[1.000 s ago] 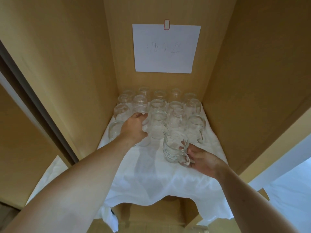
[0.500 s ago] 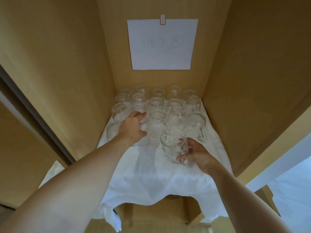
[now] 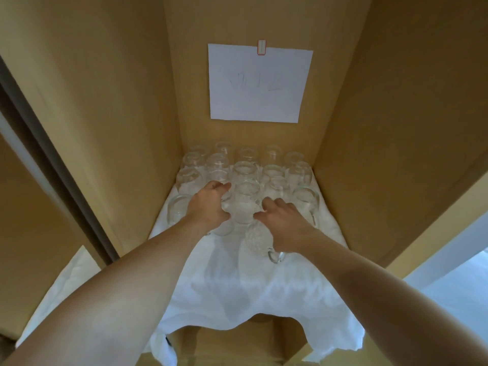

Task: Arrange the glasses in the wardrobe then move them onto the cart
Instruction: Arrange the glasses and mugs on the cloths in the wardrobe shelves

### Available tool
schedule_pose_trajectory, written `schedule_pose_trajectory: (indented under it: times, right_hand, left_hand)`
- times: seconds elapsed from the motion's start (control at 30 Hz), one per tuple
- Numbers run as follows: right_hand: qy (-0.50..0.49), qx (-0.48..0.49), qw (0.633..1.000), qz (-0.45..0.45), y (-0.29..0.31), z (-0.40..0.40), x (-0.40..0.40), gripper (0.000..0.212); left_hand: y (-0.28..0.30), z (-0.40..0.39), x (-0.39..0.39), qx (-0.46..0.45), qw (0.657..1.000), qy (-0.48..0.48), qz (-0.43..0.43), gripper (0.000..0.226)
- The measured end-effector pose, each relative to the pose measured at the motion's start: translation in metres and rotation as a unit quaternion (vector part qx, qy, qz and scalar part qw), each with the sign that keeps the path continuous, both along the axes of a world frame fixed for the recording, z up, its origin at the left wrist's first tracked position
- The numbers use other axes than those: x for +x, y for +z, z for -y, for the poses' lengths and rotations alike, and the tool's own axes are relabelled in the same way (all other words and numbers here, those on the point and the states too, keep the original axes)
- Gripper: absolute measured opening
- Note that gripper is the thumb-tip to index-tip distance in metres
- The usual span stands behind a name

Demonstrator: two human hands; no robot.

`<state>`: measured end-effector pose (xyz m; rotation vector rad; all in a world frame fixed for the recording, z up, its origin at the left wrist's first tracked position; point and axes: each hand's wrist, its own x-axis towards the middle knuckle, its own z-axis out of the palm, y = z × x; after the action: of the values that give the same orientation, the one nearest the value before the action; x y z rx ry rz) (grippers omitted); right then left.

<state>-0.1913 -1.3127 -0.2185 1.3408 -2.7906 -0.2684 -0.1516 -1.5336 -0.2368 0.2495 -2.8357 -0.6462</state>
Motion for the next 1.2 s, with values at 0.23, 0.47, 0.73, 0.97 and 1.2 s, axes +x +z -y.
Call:
schedule_pose_trajectory:
  times: [0.23,0.47,0.73,0.97,1.2]
  right_hand:
    - [0.065,0.134,0.985,-0.089,-0.012,0.035,0.014,0.061]
    - [0.037,0.182,0.979,-0.088,-0.01,0.041,0.018,0.07]
    - [0.006,0.077,0.995,0.057,-0.015,0.039,0.013,0.083]
    - [-0.22,-0.076,0.962,0.14,-0.006,0.031,0.006,0.1]
    - [-0.27,-0.164,0.92,0.231,-0.007,0.034,0.0,0.088]
  left_hand:
    - [-0.006,0.002,-0.001,0.006,1.0,0.001,-0.009,0.089]
    - [-0.007,0.002,-0.003,0.008,1.0,0.002,-0.005,0.089]
    - [-0.008,0.002,-0.002,0.016,1.0,0.006,-0.008,0.09]
    - [-0.009,0.004,-0.003,0.017,1.0,0.003,-0.01,0.09]
    - [-0.008,0.004,-0.003,0.018,1.0,-0.003,-0.008,0.09]
